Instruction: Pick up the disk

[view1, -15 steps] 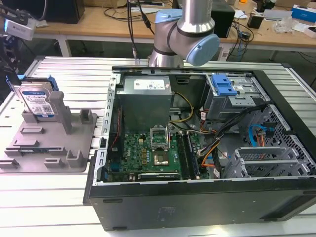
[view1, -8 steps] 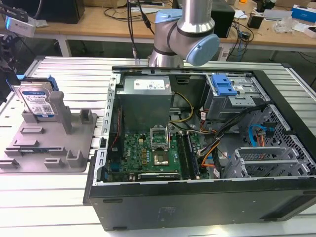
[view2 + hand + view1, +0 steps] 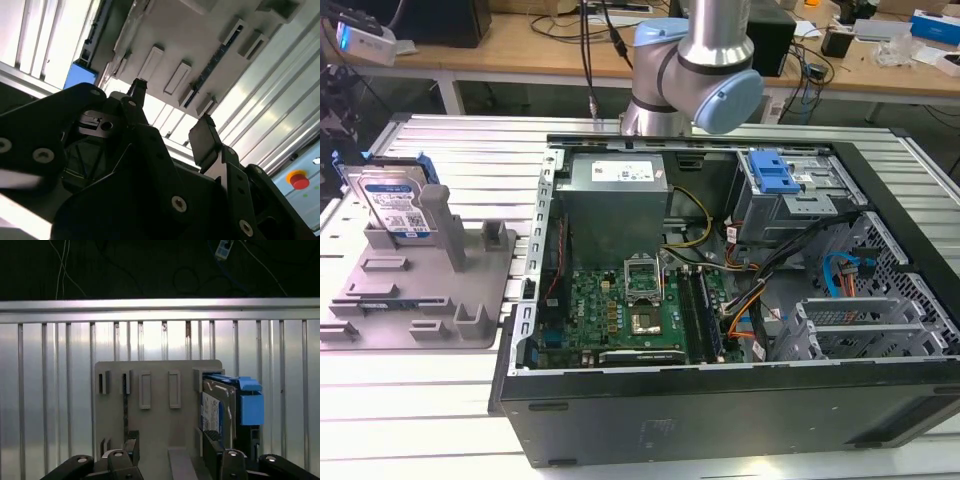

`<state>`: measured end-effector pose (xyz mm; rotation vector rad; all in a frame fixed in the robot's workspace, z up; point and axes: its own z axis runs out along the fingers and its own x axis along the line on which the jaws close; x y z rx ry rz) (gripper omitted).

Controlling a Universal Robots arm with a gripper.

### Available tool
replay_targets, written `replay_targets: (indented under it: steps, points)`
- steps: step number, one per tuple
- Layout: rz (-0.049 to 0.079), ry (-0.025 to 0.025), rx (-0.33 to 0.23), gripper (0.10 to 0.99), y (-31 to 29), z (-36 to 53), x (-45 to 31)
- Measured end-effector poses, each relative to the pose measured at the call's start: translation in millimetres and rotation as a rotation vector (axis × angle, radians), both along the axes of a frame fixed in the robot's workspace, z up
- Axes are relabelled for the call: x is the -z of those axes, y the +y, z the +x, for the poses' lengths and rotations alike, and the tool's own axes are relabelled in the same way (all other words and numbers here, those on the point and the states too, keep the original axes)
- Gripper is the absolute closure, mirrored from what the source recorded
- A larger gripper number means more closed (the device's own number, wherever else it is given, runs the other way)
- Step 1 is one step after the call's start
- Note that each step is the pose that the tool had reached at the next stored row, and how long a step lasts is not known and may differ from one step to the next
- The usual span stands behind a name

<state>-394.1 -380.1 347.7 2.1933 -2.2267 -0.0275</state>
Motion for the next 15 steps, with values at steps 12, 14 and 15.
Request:
replay_targets:
  steps: [12, 14, 15]
  points:
    - [-0.003, 0.0000, -0.005, 0.467, 54.5, -15.3, 1.0]
    - [-0.005, 0.0003, -0.007, 0.467, 57.6, -19.4, 1.8]
    - [-0.005, -0.0001, -0.013, 0.467, 57.5, -20.1, 3.1]
